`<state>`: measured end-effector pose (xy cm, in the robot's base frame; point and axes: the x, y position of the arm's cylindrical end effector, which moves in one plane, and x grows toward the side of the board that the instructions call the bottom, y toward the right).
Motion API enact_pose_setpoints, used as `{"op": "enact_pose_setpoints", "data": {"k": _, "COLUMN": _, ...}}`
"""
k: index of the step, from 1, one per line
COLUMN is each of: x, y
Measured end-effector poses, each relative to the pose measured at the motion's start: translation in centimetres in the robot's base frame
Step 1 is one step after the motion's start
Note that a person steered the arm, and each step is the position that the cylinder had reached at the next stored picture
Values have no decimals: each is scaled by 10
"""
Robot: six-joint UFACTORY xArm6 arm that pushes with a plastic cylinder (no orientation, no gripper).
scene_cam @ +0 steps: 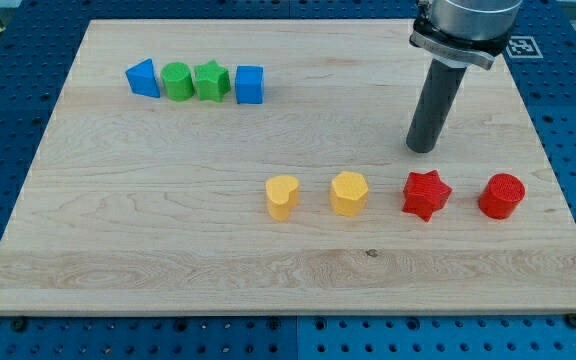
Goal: Move the red blocks to the bottom right
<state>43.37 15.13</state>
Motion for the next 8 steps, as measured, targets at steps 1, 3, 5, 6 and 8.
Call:
{"op": "enact_pose_setpoints", "data": {"k": 1, "x": 0, "y": 0}}
{"op": "enact_pose_setpoints", "data": {"k": 3, "x": 23, "y": -51}}
{"op": "enact_pose_setpoints", "data": {"k": 5, "x": 72, "y": -55}}
{"op": "enact_pose_setpoints", "data": {"k": 6, "x": 71, "y": -39}}
{"op": "enact_pose_setpoints", "data": {"k": 8, "x": 59, "y": 21}}
